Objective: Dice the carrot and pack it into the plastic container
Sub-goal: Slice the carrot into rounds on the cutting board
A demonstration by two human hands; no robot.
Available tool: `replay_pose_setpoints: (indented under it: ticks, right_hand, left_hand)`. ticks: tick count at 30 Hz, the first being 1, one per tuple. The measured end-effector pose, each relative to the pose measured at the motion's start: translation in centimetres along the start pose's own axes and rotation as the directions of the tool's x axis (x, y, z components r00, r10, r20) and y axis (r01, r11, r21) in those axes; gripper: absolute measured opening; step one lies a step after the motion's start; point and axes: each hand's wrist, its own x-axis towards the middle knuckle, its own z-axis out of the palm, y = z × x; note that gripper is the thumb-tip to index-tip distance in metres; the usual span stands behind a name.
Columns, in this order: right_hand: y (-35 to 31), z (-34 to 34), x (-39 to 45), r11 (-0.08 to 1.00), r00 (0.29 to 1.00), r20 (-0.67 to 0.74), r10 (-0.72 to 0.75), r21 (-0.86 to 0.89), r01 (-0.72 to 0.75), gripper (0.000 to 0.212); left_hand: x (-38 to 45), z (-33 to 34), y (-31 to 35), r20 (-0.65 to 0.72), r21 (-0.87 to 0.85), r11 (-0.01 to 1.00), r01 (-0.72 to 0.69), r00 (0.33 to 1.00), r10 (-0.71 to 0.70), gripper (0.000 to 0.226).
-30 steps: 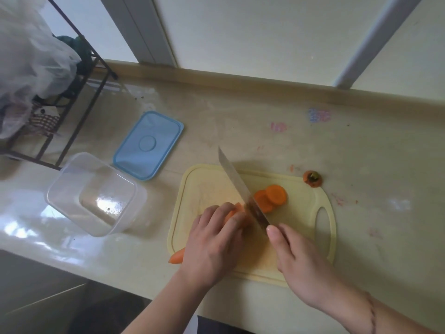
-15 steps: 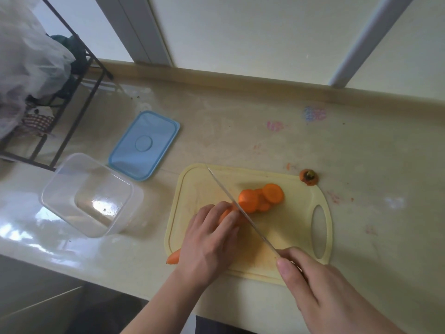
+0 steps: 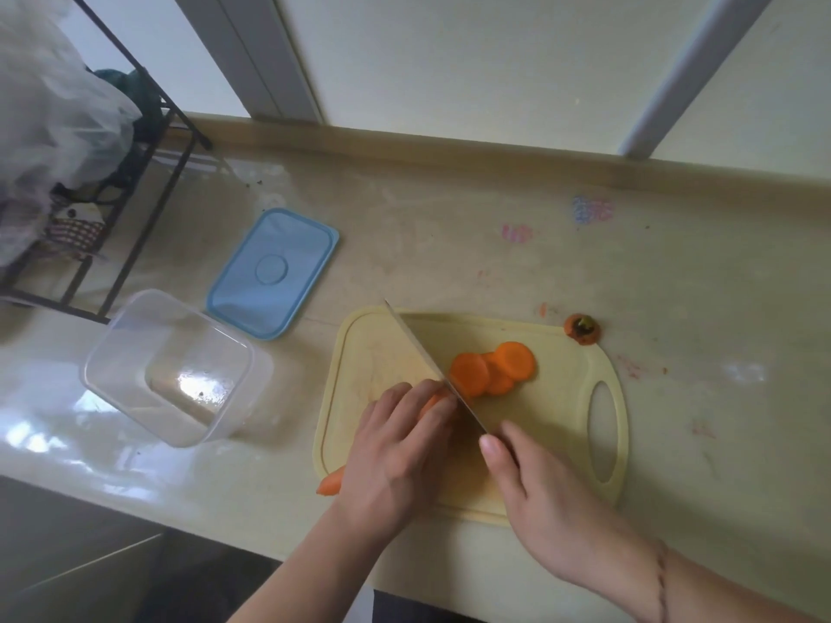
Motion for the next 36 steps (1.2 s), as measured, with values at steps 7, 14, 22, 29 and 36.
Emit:
replay_pose_setpoints:
  ticks: [7, 14, 22, 29, 36]
  right_hand:
    - [-0.3, -1.0, -0.2, 0.995, 0.999, -0.048, 0.009, 0.1, -0.004, 0.048]
    - [-1.5, -2.8, -3.2, 0.999, 0.999, 0.04, -0.013, 0.033, 0.011, 0.043]
    - [-1.8, -2.9, -3.9, 1.0, 0.996, 0.094, -0.002, -0.013, 0.003, 0.049]
    - [-0.2, -1.3, -0.8, 1.0, 0.998, 0.063, -0.005, -0.004, 0.005, 0.044]
    - [0.2, 0.1, 0.8, 0.997, 1.0, 0.013, 0.021, 0.072, -0.022, 0.044]
  left_hand:
    - [0.1, 0.1, 1.0, -0.114, 0.051, 0.997, 0.052, 0.992, -0.046, 0.02]
    - [0.3, -0.1, 1.1, -0.139, 0.018, 0.996, 0.086, 0.987, -0.082, 0.02]
    - [0.0, 0.2, 0.9, -0.114, -0.014, 0.998, 0.055, 0.992, -0.056, 0.02]
    - [0.4, 0.0, 0.5, -0.136, 0.004, 1.0, 0.031, 0.99, -0.03, 0.021]
    - [0.0, -0.4, 1.4, -0.161, 0.126, 0.988, 0.094, 0.984, -0.073, 0.022]
